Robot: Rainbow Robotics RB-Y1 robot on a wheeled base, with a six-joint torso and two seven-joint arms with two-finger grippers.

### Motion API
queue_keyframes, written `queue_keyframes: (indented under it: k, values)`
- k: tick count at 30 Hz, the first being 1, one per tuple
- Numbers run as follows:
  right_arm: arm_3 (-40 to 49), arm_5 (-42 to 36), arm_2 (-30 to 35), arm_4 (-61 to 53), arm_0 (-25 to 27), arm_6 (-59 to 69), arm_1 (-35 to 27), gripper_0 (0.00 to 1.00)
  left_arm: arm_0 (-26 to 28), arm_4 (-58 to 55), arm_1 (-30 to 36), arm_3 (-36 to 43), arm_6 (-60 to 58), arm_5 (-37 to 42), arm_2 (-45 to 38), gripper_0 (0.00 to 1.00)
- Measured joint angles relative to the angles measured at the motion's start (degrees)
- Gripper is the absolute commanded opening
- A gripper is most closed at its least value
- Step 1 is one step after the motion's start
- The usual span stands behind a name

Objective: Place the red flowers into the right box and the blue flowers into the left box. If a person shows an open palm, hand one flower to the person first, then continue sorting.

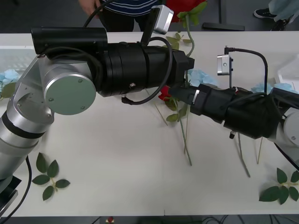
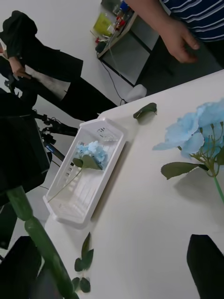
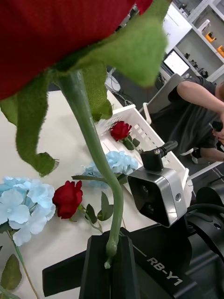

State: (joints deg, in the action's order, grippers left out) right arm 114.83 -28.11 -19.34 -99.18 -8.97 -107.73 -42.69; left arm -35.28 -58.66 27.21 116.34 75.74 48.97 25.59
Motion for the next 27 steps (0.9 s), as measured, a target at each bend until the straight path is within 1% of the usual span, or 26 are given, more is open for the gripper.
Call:
queue_keyframes:
  k: [19, 21, 22, 23, 24, 26, 27]
  values:
    - [0.6, 1.6, -0.7, 0.0, 0.0, 0.0, 0.0, 0.00, 0.0, -0.1, 0.0, -0.1, 0.0, -0.1, 0.0, 0.00]
    - [0.6, 1.7, -0.7, 0.0, 0.0, 0.0, 0.0, 0.00, 0.0, -0.1, 0.0, -0.1, 0.0, -0.1, 0.0, 0.30]
    - [0.6, 1.7, -0.7, 0.0, 0.0, 0.0, 0.0, 0.00, 0.0, -0.2, 0.0, -0.1, 0.0, -0.1, 0.0, 0.43]
    - [0.6, 1.7, -0.7, 0.0, 0.0, 0.0, 0.0, 0.00, 0.0, -0.3, 0.0, -0.1, 0.0, -0.2, 0.0, 0.63]
    - [0.5, 1.7, -0.7, 0.0, 0.0, 0.0, 0.0, 0.00, 0.0, -0.7, 0.0, -0.1, 0.0, -0.4, 0.0, 0.67]
    - [0.3, 1.8, -0.7, 0.0, 0.0, 0.0, 0.0, 0.00, 0.0, -1.3, 0.0, -0.1, 0.0, -1.0, 0.0, 0.86]
    - [0.2, 1.8, -0.7, 0.0, 0.0, 0.0, 0.0, 0.00, 0.0, -1.3, 0.0, -0.1, 0.0, -1.1, 0.0, 0.91]
